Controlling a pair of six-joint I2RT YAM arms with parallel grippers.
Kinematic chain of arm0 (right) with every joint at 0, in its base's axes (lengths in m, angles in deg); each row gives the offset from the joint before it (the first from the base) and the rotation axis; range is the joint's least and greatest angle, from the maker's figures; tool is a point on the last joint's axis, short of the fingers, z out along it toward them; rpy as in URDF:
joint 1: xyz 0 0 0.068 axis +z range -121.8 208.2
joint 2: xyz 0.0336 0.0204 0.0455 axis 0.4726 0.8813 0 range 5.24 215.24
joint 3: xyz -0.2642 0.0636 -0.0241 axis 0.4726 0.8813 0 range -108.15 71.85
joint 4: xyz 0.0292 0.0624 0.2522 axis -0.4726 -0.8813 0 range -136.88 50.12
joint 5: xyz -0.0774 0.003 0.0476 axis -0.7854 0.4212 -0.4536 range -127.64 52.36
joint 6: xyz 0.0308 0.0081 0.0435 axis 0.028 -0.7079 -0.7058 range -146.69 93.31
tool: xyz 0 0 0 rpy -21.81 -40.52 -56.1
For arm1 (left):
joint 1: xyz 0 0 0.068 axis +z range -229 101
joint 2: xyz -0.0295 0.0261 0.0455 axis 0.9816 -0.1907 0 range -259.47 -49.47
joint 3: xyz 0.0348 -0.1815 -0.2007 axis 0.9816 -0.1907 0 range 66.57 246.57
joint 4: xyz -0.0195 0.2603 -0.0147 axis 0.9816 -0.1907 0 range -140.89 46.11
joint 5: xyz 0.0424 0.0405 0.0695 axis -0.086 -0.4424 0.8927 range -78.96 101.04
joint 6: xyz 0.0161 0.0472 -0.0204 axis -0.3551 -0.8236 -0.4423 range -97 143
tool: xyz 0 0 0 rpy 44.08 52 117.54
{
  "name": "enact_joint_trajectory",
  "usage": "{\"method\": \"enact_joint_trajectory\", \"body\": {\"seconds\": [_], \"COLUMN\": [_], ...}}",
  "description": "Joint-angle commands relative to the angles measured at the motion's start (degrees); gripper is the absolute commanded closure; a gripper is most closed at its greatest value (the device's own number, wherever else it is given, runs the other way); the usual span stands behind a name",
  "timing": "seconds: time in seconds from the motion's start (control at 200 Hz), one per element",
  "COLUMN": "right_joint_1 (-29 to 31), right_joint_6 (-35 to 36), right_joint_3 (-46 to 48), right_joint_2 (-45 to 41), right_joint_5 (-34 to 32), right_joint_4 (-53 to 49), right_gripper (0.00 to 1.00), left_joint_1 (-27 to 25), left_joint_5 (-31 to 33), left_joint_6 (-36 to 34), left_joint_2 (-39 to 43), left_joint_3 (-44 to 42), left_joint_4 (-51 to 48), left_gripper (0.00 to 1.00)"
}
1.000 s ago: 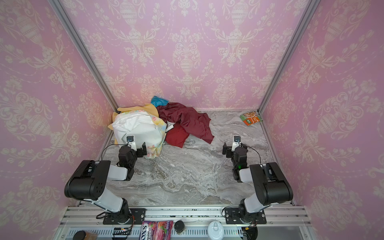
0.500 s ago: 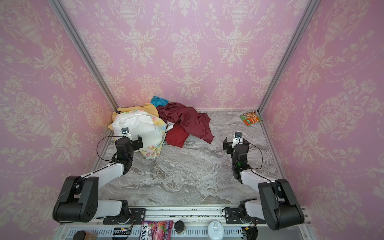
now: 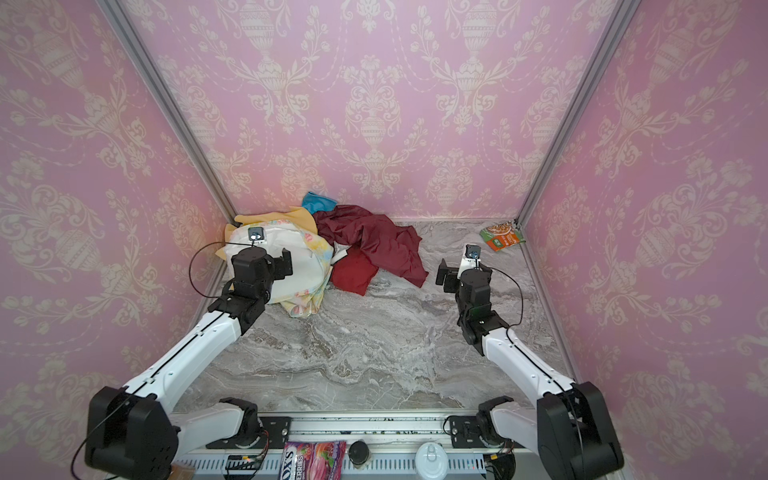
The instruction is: Pick out a specific cloth from the pile
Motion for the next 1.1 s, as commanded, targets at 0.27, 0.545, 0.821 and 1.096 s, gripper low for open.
{"method": "enact_joint_trajectory", "body": {"seconds": [0.27, 0.545, 0.821, 1.096], "right_joint_1": [7.44, 8.87, 11.31, 13.92], "right_joint_6": [-3.44, -4.55, -2.81, -0.88], "right_joint_3": [-7.74, -9.92, -6.63, -4.19], "right_joint_2": [2.38, 1.38, -3.64, -7.91], "right_joint_5": [3.21, 7.92, 14.42, 16.52], "right_joint_4": [-9.91, -18.01, -18.25, -17.69], "right_gripper": [0.05, 0.13, 0.22, 0.3], "left_joint_1": [-12.85, -17.25, -17.26, -14.39], "left_joint_5": [-0.6, -0.8, -3.42, -6.02], "left_joint_6": [4.0, 6.59, 5.91, 6.02], "left_joint_2": [-10.32, -27.56, -43.02, -50.63], "left_joint_3": [15.52, 29.88, 44.17, 52.73], "left_joint_4": [-21.98, -31.35, -35.63, -38.67], "left_gripper": [0.18, 0.41, 0.4, 0.43]}}
